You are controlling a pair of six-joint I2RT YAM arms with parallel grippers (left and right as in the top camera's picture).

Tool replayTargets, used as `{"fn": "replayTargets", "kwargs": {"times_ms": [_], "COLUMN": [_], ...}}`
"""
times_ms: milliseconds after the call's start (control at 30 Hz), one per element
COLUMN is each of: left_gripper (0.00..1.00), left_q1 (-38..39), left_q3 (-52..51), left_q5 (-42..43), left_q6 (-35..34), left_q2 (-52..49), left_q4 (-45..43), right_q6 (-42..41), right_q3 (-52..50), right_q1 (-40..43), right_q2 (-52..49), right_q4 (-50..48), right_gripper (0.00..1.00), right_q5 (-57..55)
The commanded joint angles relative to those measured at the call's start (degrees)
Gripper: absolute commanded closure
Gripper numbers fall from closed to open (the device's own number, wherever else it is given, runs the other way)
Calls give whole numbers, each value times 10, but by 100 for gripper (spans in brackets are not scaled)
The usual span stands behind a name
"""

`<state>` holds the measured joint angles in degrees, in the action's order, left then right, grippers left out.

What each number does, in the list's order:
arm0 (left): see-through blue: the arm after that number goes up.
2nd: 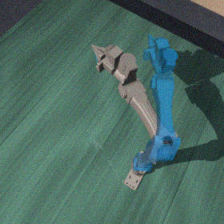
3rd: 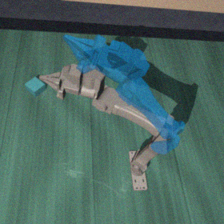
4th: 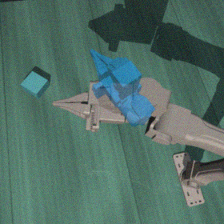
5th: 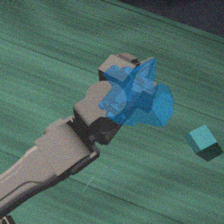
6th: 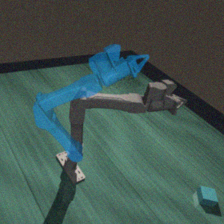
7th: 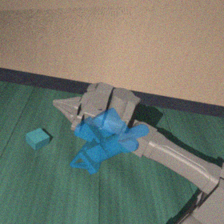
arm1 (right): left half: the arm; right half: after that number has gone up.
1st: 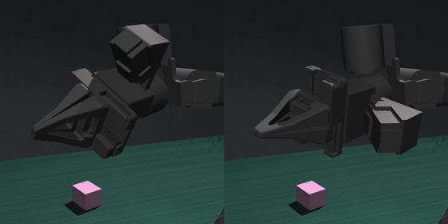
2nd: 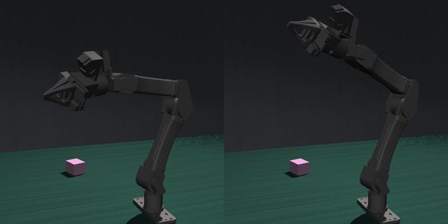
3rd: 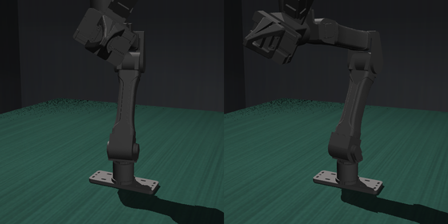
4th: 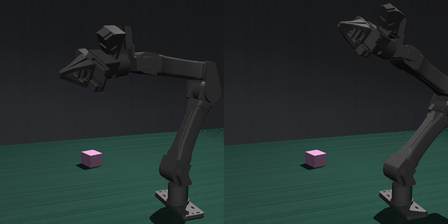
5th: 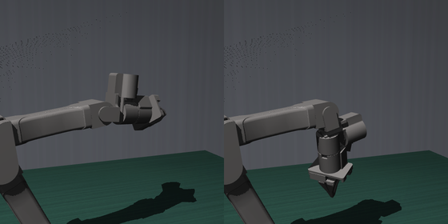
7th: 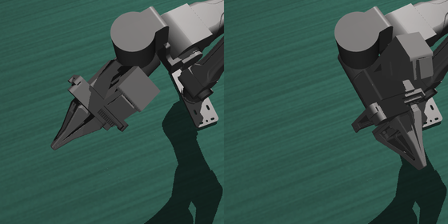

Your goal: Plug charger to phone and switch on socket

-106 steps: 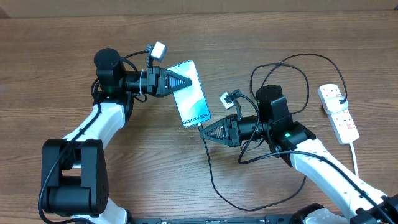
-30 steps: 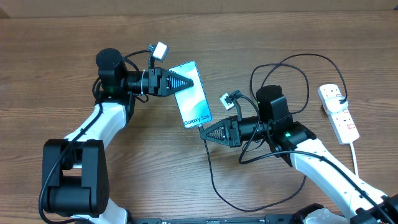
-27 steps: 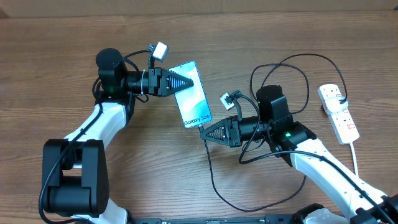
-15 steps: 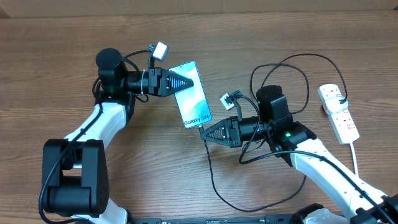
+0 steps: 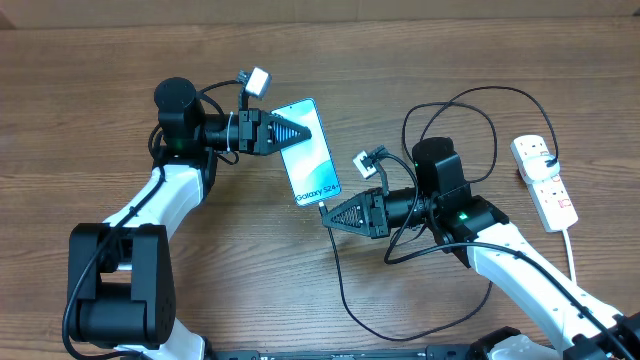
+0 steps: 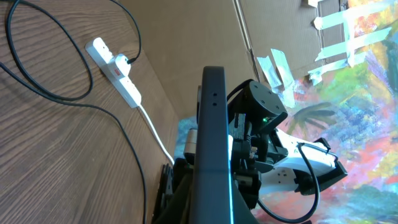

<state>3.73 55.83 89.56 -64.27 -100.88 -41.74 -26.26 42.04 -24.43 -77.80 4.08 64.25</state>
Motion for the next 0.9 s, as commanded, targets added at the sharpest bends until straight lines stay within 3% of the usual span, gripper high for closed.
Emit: {"fn": "replayTargets", "kwargs": {"times_ms": [0, 867], "left_gripper": [96, 96], "left_q1": [0, 0], "left_q3": [13, 13], "left_q5": [11, 11], "left_q6": [10, 9], "left_q2": [-1, -1], "left_q4": [-2, -2], "right_q6": [7, 10], "right_q3": [15, 15], "right_q1": [2, 2], "right_q2": [-2, -2], "right_q4": [7, 0], "right_gripper": [96, 96], "right_q5": [-13, -12]}}
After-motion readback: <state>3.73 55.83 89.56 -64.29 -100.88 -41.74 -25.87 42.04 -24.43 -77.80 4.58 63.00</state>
